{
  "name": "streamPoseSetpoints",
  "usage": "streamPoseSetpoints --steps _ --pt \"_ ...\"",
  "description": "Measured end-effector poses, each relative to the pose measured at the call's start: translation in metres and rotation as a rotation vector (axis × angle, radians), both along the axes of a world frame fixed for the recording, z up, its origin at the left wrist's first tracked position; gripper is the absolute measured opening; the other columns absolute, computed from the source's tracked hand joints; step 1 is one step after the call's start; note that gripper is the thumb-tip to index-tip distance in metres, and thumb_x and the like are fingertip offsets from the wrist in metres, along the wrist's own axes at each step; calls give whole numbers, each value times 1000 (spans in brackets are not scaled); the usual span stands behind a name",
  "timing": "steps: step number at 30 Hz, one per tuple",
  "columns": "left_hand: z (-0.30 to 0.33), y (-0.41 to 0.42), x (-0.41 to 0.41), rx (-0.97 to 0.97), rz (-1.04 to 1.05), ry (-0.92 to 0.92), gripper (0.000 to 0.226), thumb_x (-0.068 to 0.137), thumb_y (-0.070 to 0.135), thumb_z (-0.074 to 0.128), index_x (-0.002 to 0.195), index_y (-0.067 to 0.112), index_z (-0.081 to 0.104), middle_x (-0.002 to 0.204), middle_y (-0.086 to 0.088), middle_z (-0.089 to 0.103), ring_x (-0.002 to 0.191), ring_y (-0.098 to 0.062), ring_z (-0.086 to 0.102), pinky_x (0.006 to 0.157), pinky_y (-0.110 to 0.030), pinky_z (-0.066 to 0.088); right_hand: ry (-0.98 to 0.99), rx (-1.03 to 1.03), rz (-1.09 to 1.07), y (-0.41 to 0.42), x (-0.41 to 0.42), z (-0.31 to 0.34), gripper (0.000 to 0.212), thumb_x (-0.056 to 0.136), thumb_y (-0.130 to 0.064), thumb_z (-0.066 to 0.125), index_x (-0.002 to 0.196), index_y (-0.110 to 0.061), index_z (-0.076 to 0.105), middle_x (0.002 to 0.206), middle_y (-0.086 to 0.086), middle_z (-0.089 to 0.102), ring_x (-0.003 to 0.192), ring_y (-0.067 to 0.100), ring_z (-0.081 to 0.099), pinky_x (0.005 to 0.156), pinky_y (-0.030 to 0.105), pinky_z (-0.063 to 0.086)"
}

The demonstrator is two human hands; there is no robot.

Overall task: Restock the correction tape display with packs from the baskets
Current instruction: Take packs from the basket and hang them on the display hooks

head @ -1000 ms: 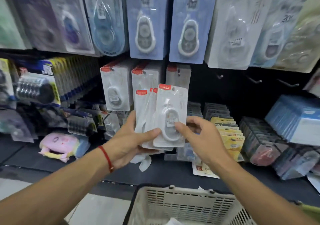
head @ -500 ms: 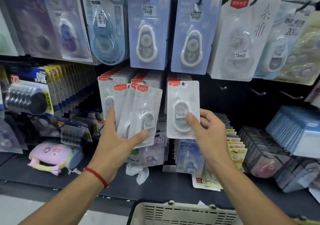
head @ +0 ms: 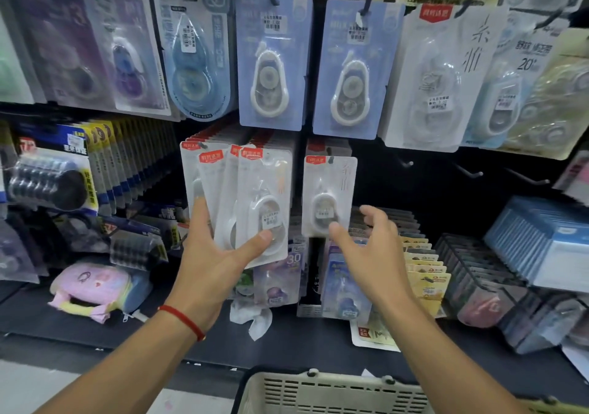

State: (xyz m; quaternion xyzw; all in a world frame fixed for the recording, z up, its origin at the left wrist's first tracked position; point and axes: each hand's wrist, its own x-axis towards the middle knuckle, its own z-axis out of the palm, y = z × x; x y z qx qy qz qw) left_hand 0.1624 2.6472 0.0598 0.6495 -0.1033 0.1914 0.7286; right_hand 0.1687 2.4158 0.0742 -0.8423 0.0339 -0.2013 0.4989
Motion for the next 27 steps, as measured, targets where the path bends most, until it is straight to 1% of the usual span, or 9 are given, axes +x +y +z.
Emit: streamPoseSetpoints --steps 2,4,6,8,13,16,19,23,27 --pt "-3 -4 0 -27 -85 39 82 62 29 97 132 45 57 131 8 72 121 -17 71 98 -43 61 -34 17 111 7 -2 -4 39 96 -49 69 131 -34 62 129 -15 61 118 1 59 102 33 50" --pt "-7 -11 -1 -44 -151 74 87 61 21 99 134 40 57 132 3 72 122 -22 71 99 -51 59 -24 77 285 18 -7 -8 29 92 -54 70 117 -39 70 116 -19 72 108 -4 65 91 25 52" --pt "-9 -15 -2 -66 -188 93 89 60 21 100 134 38 56 131 1 73 122 -24 71 100 -53 58 -26 112 340 25 -9 -14 35 85 -58 75 115 -41 69 111 -24 74 106 -4 67 89 21 54" --pt "-9 -18 -3 -92 -209 110 90 60 22 100 136 36 54 132 1 73 122 -25 71 100 -52 58 -29 165 318 26 -7 -16 35 84 -49 83 114 -38 69 109 -24 75 103 -1 70 87 22 56" --pt "-6 -18 -3 -173 -252 155 75 77 27 93 139 38 51 132 2 73 118 -31 73 82 -53 64 -63 412 295 18 -6 -9 43 87 -37 85 121 -30 61 107 -8 79 97 11 77 83 31 62" --pt "-6 -15 -1 -111 -122 106 68 78 28 84 138 35 54 128 8 74 119 -22 72 96 -62 58 -135 451 229 14 -5 -2 43 93 -32 80 129 -28 56 111 -6 79 100 13 78 85 33 63" --pt "-8 -14 2 -74 -45 68 67 78 28 84 137 36 54 125 12 74 117 -14 72 99 -53 59 -167 445 173 11 -5 3 38 94 -29 78 127 -29 57 109 -4 80 98 12 78 87 34 62" --pt "-10 -11 3 -24 17 12 62 82 29 87 133 46 56 125 15 73 115 -10 72 92 -36 63 -205 447 150 11 -7 8 40 91 -34 80 125 -29 59 104 -6 80 94 13 78 81 29 62" --pt "-8 -9 3 -12 74 -12 58 89 18 84 130 47 56 122 18 72 111 -6 72 90 -37 63 -256 454 121 11 -8 11 41 90 -35 81 125 -27 61 100 -6 80 88 12 79 71 22 60"
